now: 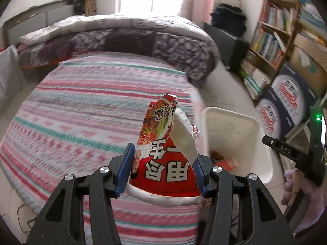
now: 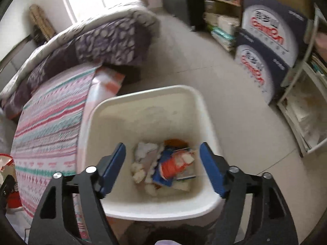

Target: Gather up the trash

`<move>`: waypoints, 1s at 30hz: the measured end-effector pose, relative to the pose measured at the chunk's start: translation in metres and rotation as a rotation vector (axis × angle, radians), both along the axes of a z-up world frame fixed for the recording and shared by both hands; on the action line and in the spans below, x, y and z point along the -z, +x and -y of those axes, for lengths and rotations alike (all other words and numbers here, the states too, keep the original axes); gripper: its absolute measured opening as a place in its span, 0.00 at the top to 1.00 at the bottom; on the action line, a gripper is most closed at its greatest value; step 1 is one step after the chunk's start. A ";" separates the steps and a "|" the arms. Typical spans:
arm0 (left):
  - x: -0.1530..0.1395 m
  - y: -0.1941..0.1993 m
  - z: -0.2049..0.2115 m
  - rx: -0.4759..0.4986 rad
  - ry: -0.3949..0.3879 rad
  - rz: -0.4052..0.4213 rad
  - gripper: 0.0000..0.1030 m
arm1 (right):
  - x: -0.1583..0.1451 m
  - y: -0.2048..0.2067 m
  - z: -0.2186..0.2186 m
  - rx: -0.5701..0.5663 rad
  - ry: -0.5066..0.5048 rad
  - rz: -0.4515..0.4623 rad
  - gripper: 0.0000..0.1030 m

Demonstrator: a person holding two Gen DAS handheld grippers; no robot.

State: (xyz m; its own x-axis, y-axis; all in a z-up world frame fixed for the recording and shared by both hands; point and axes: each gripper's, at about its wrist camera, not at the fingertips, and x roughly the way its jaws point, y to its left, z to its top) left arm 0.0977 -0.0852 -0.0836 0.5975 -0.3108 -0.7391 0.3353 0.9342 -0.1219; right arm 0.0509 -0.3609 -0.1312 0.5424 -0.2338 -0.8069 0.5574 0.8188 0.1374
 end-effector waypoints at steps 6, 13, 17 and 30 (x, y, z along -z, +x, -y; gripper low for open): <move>-0.008 0.002 0.075 0.111 0.001 0.008 0.49 | -0.003 -0.021 0.033 0.075 -0.023 0.007 0.20; -0.013 0.011 0.129 0.154 -0.043 -0.030 0.44 | -0.012 -0.046 0.060 0.151 -0.052 0.038 0.16; -0.015 0.018 0.132 0.114 -0.082 -0.088 0.26 | -0.023 -0.056 0.059 0.161 -0.073 0.071 0.12; -0.036 -0.024 0.050 -0.097 0.032 0.089 0.09 | -0.063 -0.050 -0.026 0.066 -0.109 0.188 0.07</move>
State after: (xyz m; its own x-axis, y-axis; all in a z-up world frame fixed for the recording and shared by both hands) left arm 0.0739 -0.1347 -0.0472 0.6875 -0.2258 -0.6902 0.2513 0.9657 -0.0656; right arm 0.0004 -0.3344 -0.0685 0.6617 -0.3542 -0.6608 0.5831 0.7971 0.1567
